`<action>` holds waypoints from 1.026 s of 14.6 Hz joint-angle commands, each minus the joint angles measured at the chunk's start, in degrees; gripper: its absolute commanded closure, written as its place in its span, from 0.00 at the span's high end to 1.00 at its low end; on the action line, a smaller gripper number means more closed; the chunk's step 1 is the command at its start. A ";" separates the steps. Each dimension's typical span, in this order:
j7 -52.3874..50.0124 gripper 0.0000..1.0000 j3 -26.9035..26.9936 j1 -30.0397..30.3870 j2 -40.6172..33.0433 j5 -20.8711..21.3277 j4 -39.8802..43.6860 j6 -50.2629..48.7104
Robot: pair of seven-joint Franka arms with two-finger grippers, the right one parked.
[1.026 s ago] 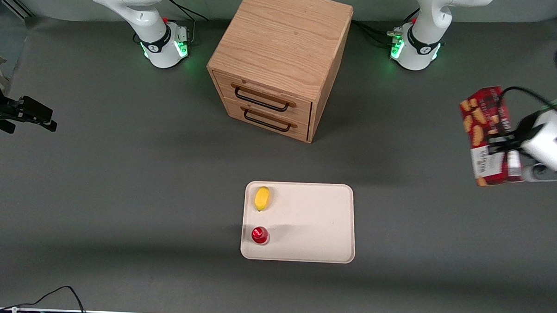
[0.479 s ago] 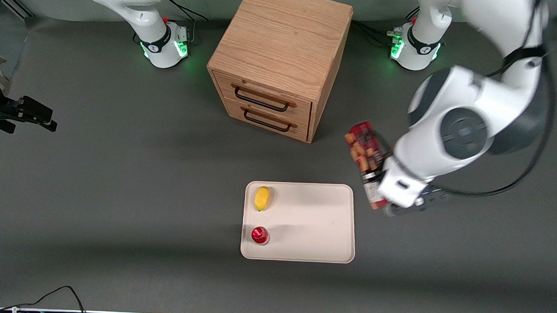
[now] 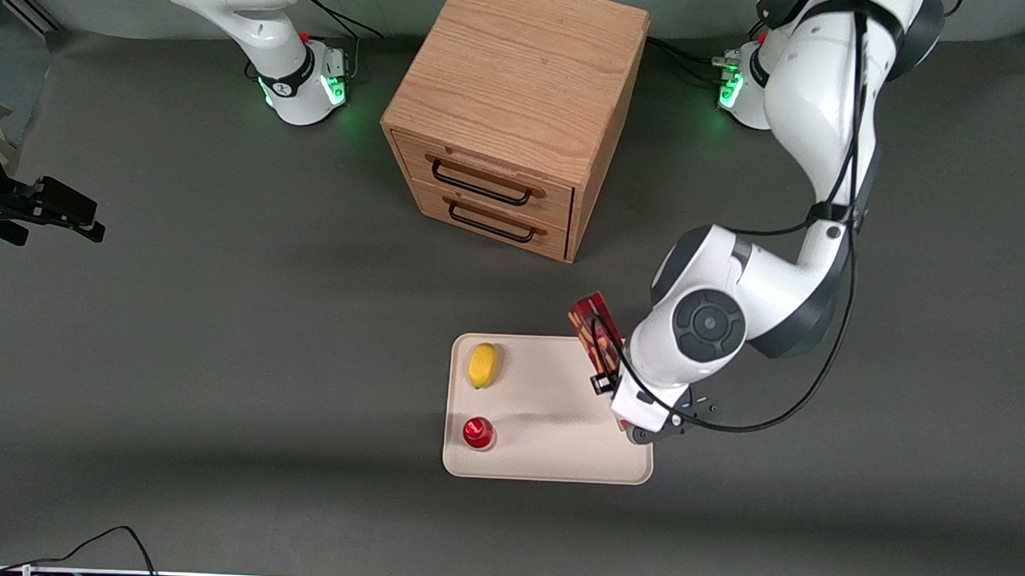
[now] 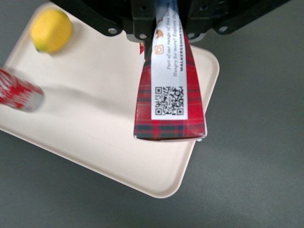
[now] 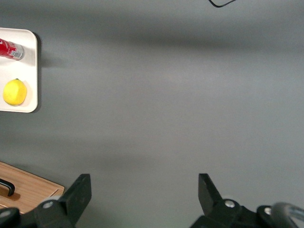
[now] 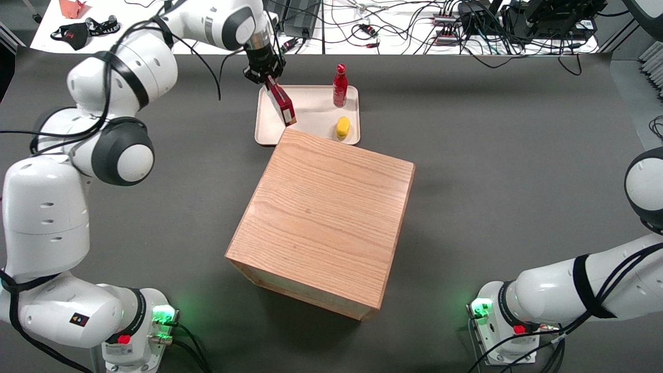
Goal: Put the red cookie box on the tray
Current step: 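Carry the cookie box with the left gripper over the cream tray, then lower the box onto the tray beside the lemon and open the gripper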
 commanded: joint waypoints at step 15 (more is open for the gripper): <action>7.95 0.00 1.27 0.53 6.63 4.27 -4.06 15.51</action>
